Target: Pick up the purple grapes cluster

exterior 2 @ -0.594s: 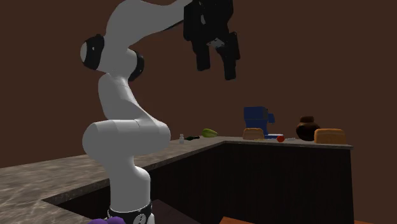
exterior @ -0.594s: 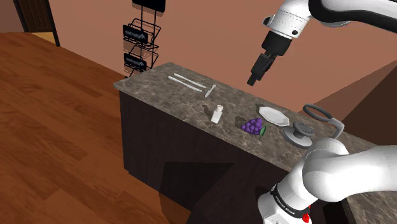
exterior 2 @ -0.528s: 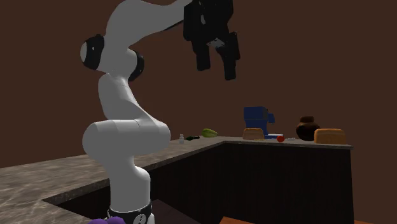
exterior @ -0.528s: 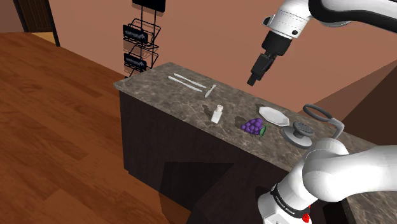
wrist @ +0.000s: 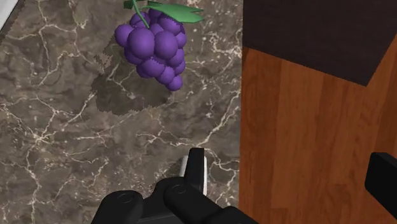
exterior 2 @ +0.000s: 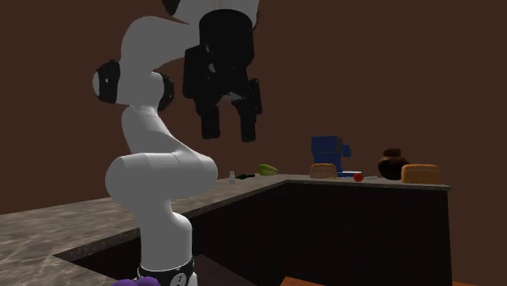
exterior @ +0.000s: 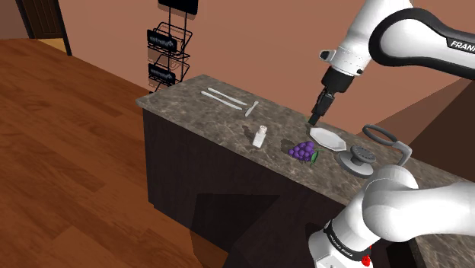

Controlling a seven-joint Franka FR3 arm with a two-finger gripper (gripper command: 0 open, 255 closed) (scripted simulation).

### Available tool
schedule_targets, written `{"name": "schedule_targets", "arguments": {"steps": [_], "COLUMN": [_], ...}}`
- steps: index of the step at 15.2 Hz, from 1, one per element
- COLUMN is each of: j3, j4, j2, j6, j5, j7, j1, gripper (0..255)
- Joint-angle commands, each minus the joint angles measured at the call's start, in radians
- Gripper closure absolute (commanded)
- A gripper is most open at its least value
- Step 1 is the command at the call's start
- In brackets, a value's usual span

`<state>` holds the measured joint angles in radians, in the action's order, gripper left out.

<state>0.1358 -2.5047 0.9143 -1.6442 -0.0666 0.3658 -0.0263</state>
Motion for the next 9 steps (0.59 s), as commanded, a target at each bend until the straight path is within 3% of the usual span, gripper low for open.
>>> {"name": "schedule_targets", "arguments": {"steps": [1, 9], "j3": [0.041, 0.251], "j4": [-0.057, -0.228], "j2": [0.042, 0.118], "j6": [-0.012, -0.100], "j5": [-0.037, -0.234], "j7": [0.076, 0.386], "j1": [0.002, 0.043], "gripper": [0, 0]}}
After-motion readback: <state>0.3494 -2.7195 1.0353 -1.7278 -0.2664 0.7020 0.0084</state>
